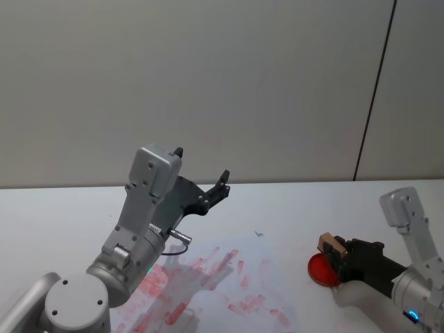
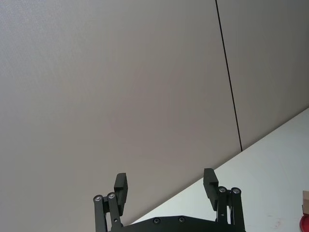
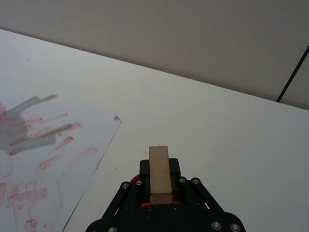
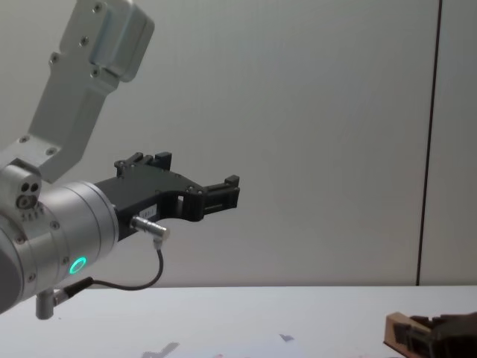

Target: Use the one hand to pick up the stamp and affix it onto the A4 paper.

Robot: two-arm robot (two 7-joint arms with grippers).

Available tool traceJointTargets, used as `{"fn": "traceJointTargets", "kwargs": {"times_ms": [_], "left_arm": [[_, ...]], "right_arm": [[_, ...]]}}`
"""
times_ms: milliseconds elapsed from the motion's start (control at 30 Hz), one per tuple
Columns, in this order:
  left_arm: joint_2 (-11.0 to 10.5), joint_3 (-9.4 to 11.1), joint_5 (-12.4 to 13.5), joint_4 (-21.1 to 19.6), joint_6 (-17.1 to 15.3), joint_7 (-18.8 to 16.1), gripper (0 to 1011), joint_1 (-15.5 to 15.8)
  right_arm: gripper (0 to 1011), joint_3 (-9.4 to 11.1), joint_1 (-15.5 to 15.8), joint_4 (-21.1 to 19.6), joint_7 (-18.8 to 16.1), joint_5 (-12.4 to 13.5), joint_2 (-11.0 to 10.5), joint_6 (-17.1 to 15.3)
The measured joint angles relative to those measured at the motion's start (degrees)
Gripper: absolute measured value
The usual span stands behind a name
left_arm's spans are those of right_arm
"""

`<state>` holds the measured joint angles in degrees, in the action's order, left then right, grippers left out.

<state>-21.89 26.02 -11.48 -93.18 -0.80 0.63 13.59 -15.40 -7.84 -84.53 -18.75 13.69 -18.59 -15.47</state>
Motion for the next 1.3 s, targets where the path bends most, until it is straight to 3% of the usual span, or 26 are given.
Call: {"fn": "traceJointTargets", "kwargs": {"times_ms": [367, 1133, 1300], "left_arm": [[0.0, 0.0, 0.0, 0.0, 0.0, 0.0, 1001, 0.0], [0.0, 0.0, 0.0, 0.0, 0.0, 0.0, 1002, 0.0], [0.0, 0.0, 0.0, 0.0, 0.0, 0.0, 1001, 0.0]], "right_arm": [[223, -0.09, 0.6, -0.03, 0.42, -0.18, -0.3, -0.31], [940, -0.11, 1.0, -0.23, 0.75, -0.28, -0.48, -0.48], [1001, -0.11, 1.02, -0.23, 0.79, -0.29, -0.5, -0.49]]}}
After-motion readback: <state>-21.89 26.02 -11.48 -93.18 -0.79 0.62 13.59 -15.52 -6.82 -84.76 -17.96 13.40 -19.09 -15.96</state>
